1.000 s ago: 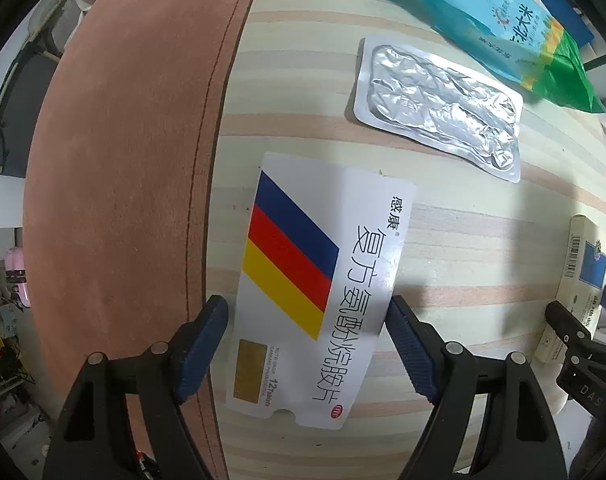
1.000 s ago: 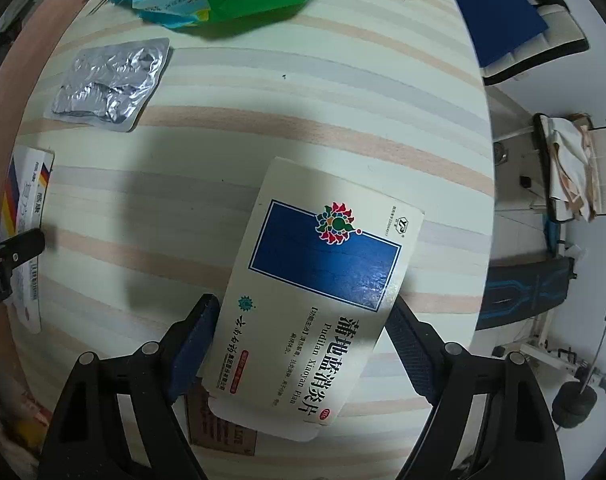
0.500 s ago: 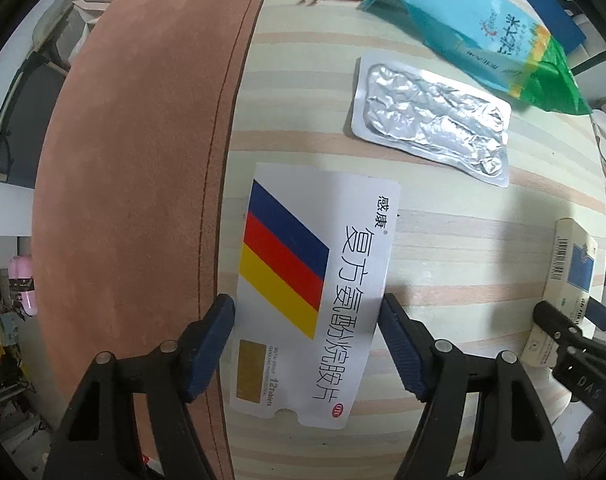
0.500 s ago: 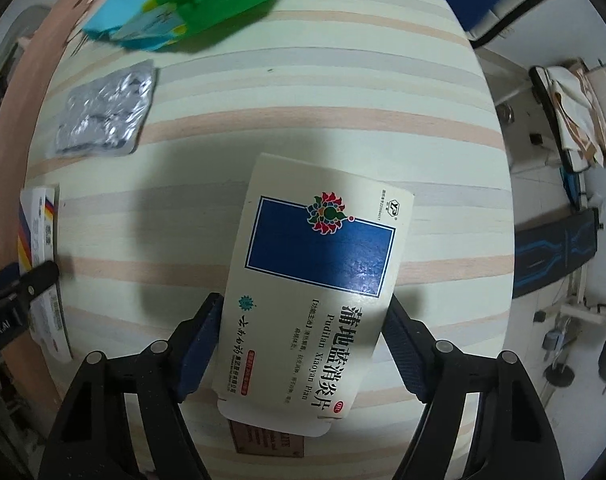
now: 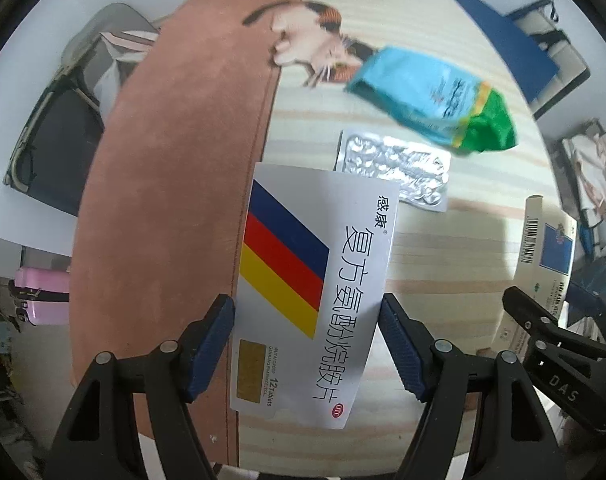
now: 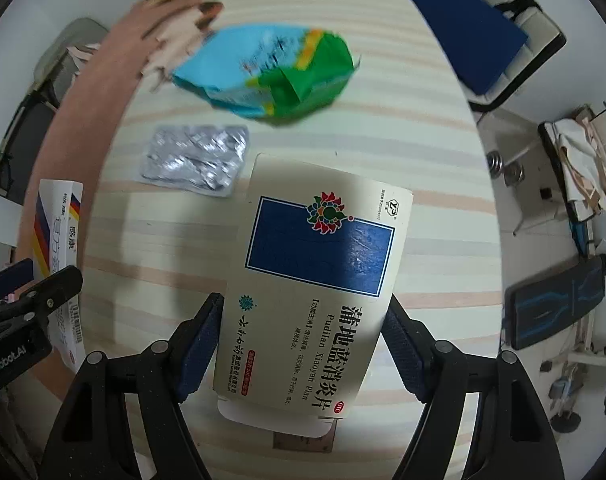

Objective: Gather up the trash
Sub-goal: 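Carry both medicine boxes to the bin and open both tools over it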

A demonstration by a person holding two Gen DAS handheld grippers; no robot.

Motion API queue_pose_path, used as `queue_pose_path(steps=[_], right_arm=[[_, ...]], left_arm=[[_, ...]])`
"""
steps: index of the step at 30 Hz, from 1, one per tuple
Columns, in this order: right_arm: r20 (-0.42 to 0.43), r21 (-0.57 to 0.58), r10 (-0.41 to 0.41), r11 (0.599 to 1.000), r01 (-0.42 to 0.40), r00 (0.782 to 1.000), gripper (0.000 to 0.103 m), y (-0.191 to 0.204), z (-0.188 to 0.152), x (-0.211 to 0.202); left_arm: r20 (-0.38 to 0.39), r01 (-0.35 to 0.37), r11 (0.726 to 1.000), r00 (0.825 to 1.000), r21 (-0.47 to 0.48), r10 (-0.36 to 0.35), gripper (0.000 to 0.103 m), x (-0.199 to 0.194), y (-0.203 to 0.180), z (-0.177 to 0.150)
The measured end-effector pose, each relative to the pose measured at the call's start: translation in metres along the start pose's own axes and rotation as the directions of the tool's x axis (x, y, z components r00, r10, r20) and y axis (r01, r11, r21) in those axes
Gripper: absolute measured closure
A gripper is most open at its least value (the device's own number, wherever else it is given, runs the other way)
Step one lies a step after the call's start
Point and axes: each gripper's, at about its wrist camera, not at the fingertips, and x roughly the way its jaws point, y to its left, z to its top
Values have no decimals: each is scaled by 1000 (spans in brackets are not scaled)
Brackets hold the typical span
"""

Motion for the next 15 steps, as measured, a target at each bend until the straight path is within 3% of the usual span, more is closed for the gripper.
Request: queue_pose_path(steps=[8,15], right_arm=[[141,-34,-8,999,13,990,25,6,-19,-61],[234,-7,-33,999,36,972,25,39,-94,-122]], left_arm=[[119,58,998,991,-12,-56,32,-61,23,-38],[197,121,992,972,38,-127,32,-108,52,-104]])
